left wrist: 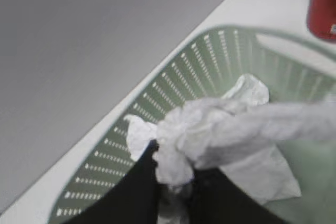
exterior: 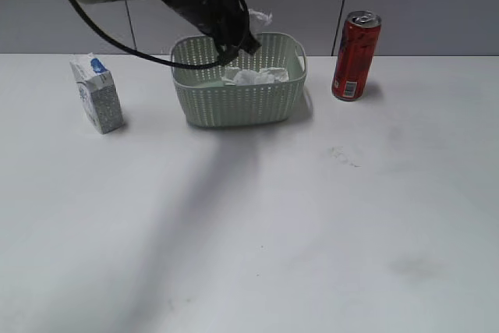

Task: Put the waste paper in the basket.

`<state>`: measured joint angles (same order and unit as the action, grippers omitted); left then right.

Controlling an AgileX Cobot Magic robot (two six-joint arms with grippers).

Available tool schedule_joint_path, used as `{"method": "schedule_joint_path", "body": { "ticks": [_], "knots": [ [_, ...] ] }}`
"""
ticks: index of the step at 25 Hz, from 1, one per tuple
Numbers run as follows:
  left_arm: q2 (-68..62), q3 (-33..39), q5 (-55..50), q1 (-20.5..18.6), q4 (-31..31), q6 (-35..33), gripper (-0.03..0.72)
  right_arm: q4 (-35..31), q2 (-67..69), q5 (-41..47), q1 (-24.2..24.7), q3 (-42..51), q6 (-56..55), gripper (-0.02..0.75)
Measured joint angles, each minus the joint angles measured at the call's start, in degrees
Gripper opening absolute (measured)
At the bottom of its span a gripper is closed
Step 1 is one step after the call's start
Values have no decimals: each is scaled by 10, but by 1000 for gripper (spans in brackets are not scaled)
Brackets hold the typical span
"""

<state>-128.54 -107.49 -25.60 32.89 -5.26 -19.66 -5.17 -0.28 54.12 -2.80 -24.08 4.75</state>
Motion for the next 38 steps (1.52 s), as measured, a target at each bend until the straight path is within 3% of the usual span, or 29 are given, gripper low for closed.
{"method": "schedule_joint_path", "body": {
  "ticks": [1, 5, 7, 13, 18, 23, 26, 31, 38],
  "knots": [
    [-2, 0, -5, -5, 11, 0, 164, 0, 0, 0, 0, 0, 0, 571],
    [2, 0, -5, -22, 70, 0, 557, 0, 0, 0, 0, 0, 0, 571],
    [12, 0, -11, -26, 86, 0, 610, 0, 0, 0, 0, 0, 0, 571],
    [86, 0, -108, -28, 94, 0, 599, 0, 0, 0, 0, 0, 0, 571],
    [162, 0, -252, -38, 88, 2, 591, 0, 0, 0, 0, 0, 1, 571],
    [212, 0, -412, -109, 87, 31, 591, 0, 0, 0, 0, 0, 0, 571],
    [232, 12, -433, -169, 87, 67, 591, 0, 0, 0, 0, 0, 0, 571],
    [286, 108, -439, -261, 87, 95, 591, 0, 0, 0, 0, 0, 0, 571],
    [423, 324, -442, -306, 83, 97, 591, 0, 0, 0, 0, 0, 0, 571]
  ]
}}
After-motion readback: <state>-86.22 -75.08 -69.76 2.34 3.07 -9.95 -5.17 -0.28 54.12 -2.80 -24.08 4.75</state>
